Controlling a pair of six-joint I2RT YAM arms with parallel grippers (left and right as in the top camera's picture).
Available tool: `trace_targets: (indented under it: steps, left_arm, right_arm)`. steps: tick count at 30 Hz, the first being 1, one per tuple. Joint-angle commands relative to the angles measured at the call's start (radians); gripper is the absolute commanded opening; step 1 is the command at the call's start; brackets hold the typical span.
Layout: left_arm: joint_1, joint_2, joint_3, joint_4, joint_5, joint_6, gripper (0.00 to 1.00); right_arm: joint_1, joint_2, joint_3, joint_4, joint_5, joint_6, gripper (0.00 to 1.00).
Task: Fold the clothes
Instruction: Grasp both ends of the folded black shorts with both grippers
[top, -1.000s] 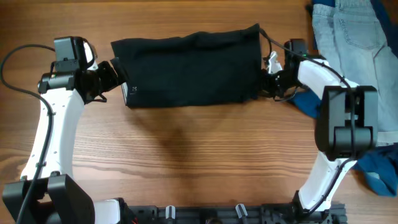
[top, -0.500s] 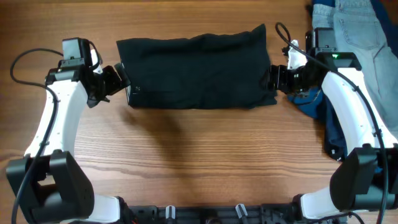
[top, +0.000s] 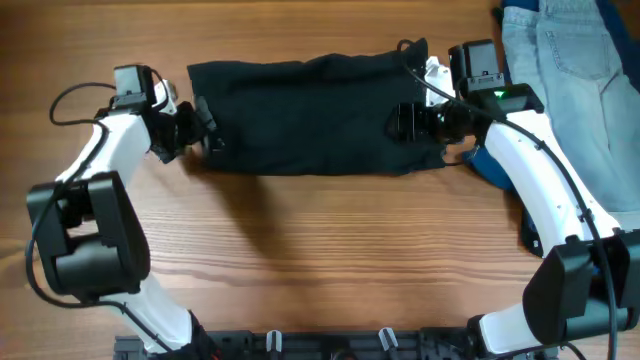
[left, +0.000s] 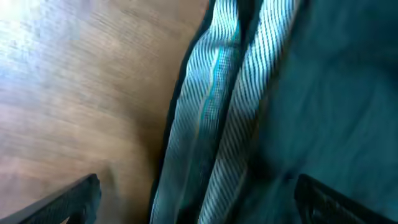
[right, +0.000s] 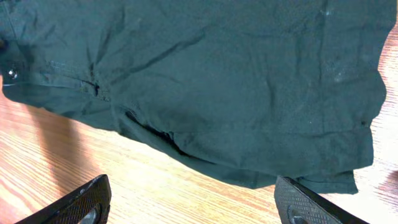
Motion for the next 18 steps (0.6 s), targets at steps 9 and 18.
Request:
trace_targets:
  steps: [9,18]
  left_arm:
    - [-0.021,0.192,0.002,0.138,0.188,0.069,1.00]
    - [-0.030,0.198,0.002,0.103,0.205,0.069,0.04]
  right_arm:
    - [0.000,-0.006,-0.010,0.005,0.010,0.005,0.84]
    - [0.000,-0.006,-0.010,0.035,0.018,0.026,0.71]
